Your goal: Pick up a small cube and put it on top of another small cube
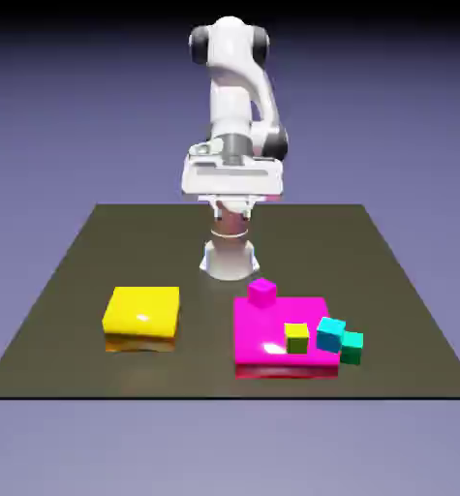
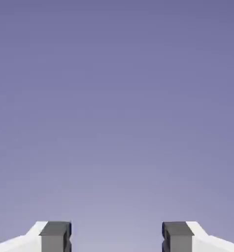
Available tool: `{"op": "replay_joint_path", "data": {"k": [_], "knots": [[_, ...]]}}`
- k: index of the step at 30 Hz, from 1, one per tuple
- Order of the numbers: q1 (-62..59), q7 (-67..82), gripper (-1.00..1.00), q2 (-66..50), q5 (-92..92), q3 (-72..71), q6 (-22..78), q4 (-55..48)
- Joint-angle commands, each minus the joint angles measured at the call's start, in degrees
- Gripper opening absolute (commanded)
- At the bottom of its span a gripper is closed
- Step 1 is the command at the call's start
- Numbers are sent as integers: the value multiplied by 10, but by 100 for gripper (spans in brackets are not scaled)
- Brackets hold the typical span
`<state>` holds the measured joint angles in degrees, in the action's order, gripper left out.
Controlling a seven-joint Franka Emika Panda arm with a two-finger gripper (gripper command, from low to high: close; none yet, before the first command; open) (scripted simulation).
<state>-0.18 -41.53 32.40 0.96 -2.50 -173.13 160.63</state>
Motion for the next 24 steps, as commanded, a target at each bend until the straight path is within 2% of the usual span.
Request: {"op": "replay_joint_path", "data": {"k": [1, 12, 24], "knots": [[-2, 3, 0, -21, -9, -20, 24, -16], [-29, 32, 0, -249, -106, -239, 286, -191], [-10, 13, 0, -498, -272, -350, 539, -372]]}}
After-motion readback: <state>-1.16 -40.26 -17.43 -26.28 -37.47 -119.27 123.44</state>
